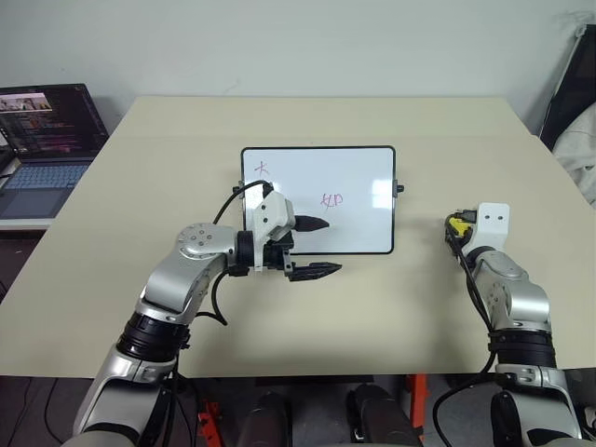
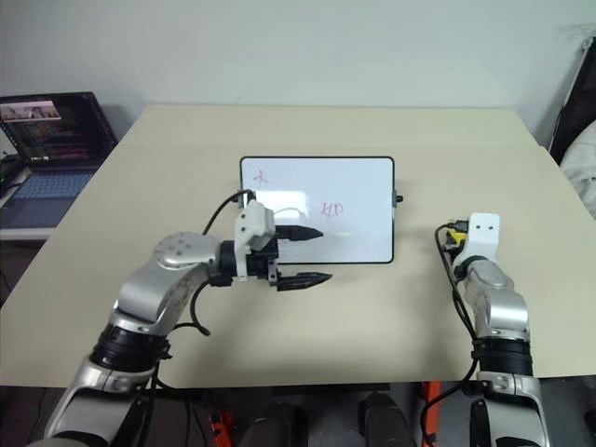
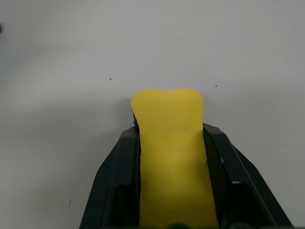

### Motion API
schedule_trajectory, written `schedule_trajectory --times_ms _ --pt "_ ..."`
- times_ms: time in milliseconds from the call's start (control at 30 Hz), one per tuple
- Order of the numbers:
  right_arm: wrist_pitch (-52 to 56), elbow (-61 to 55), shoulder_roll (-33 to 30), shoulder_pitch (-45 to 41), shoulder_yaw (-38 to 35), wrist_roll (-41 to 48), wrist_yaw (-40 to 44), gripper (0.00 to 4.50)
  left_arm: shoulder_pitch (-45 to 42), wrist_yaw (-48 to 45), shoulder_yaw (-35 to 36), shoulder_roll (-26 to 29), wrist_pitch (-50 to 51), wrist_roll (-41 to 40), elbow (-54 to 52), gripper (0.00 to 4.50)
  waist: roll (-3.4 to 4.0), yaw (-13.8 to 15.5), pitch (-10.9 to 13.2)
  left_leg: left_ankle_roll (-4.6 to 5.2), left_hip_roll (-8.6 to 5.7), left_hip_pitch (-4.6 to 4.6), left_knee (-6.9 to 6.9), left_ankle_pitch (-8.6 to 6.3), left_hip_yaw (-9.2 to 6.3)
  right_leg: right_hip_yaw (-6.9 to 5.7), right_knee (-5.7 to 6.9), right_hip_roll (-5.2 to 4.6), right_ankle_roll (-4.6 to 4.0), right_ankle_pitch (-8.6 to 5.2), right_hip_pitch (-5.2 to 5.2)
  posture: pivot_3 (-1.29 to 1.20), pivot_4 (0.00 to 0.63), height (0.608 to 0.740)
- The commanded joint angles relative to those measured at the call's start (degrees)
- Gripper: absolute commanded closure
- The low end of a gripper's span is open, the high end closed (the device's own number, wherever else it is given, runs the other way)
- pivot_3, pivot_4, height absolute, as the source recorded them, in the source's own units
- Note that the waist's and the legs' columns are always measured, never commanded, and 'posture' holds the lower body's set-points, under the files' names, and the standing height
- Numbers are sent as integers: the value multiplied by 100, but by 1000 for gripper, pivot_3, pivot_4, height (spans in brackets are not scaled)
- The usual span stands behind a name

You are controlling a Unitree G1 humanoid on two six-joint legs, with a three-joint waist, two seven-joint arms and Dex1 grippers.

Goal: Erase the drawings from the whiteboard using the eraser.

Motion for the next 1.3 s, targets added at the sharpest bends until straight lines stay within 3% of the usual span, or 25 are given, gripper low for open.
schedule_trajectory --times_ms 33,367,533,667,833,1100,1300 --pt "-26 -476 6 26 -78 78 59 3161 71 118 234 74 84 -100 -322 0 0 0 0 0 0 0 0 0 0 1 0 0 0 0 0 0 150 740" --pt "463 -3695 -311 1150 914 242 1013 3161 1013 838 1021 481 454 -175 -951 0 3 -19 2 1 2 -1 -3 -1 -19 0 -1 -5 2 -1 -4 0 150 740" --pt "1189 -4388 -467 723 1525 350 1259 3162 1056 1238 1163 683 464 138 -891 0 2 -14 2 1 3 1 2 -1 -25 -6 0 -5 13 -8 0 0 150 740" --pt "1101 -3885 -599 -146 2512 -113 1538 3162 1026 1386 1154 747 583 196 -898 0 3 -18 3 1 2 3 2 0 -21 -5 -3 -4 13 -8 -1 0 150 740" --pt "207 -2182 -412 -1390 3459 -1013 1715 3162 1135 1375 1053 875 723 263 -995 0 1 -21 4 1 2 2 1 0 -12 -8 -2 -3 1 0 -3 0 150 740" --pt "-879 -281 7 -2177 3663 -1624 1915 3163 1093 1440 1006 830 785 300 -1032 0 0 17 5 -2 0 -11 -2 -3 -15 -13 -10 -10 -1 0 -10 0 150 740" --pt "-1021 95 -280 -1955 3866 -1930 2612 3164 1024 1459 920 766 748 286 -1000 0 -1 23 4 0 0 -8 0 -4 -18 -14 -4 -11 -1 1 -9 0 150 740"
